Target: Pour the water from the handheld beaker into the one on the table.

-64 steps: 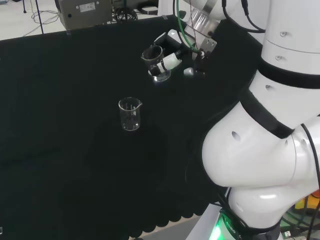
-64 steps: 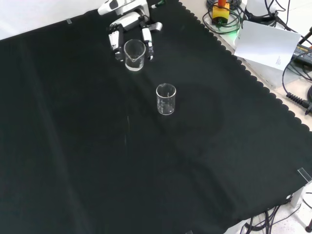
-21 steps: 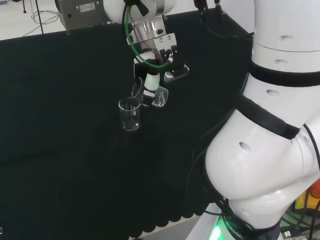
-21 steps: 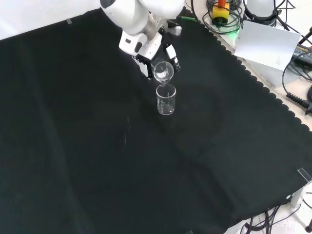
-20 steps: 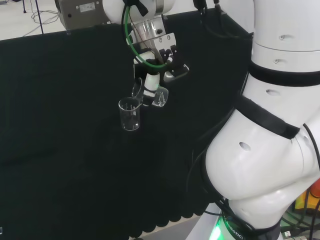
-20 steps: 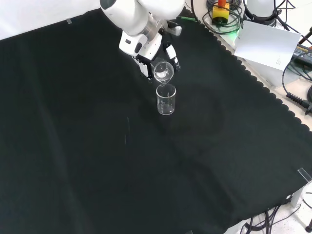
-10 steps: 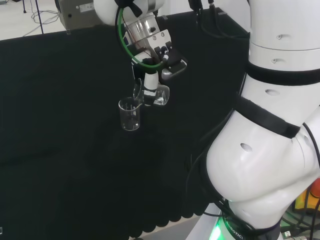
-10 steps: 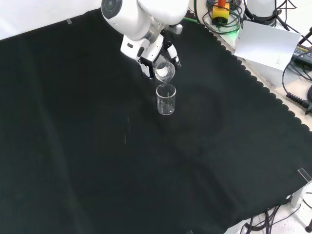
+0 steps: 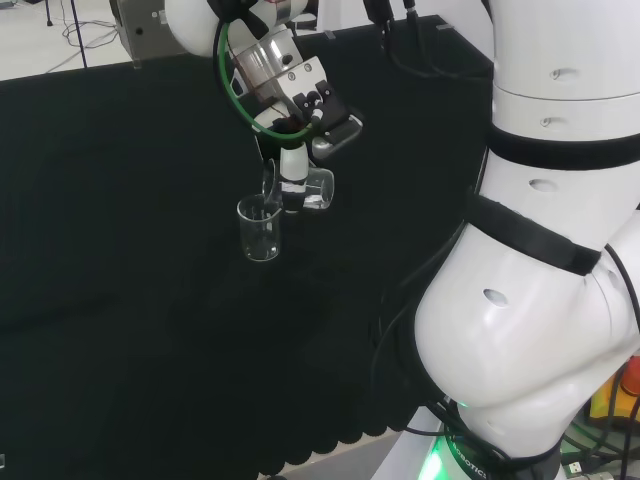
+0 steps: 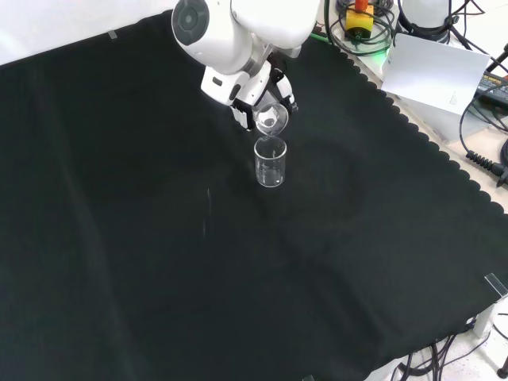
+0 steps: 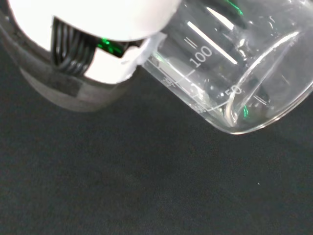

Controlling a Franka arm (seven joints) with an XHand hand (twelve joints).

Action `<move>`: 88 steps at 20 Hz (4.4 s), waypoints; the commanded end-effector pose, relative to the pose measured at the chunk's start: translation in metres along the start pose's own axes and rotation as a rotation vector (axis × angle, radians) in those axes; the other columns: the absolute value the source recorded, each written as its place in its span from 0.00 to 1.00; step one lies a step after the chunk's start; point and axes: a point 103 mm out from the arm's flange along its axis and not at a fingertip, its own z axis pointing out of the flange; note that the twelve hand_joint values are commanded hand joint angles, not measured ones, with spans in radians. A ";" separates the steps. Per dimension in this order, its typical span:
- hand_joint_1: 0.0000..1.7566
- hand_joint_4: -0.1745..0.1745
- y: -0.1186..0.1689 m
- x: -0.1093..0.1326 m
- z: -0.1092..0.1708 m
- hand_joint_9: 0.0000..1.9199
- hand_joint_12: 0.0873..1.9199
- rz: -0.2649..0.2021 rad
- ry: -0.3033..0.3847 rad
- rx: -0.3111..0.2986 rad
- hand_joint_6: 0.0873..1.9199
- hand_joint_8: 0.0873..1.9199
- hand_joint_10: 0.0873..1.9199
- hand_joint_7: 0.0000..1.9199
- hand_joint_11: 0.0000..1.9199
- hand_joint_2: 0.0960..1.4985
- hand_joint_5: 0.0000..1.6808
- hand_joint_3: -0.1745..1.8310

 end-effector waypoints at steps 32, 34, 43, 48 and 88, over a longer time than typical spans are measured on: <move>0.75 0.00 0.003 0.018 -0.020 0.92 0.30 0.067 -0.181 0.124 0.25 0.23 0.01 0.72 0.72 0.39 0.79 0.41; 0.75 0.00 0.004 0.021 -0.021 0.92 0.30 0.071 -0.187 0.126 0.25 0.24 0.01 0.72 0.72 0.39 0.78 0.41; 0.75 0.00 0.003 0.028 -0.027 0.92 0.30 0.084 -0.202 0.151 0.26 0.24 0.02 0.71 0.72 0.39 0.78 0.41; 0.75 0.00 0.002 0.031 -0.028 0.92 0.30 0.096 -0.212 0.171 0.26 0.24 0.02 0.71 0.72 0.39 0.78 0.41; 0.75 0.00 0.005 0.045 -0.039 0.91 0.30 0.142 -0.319 0.246 0.28 0.26 0.04 0.71 0.72 0.39 0.77 0.41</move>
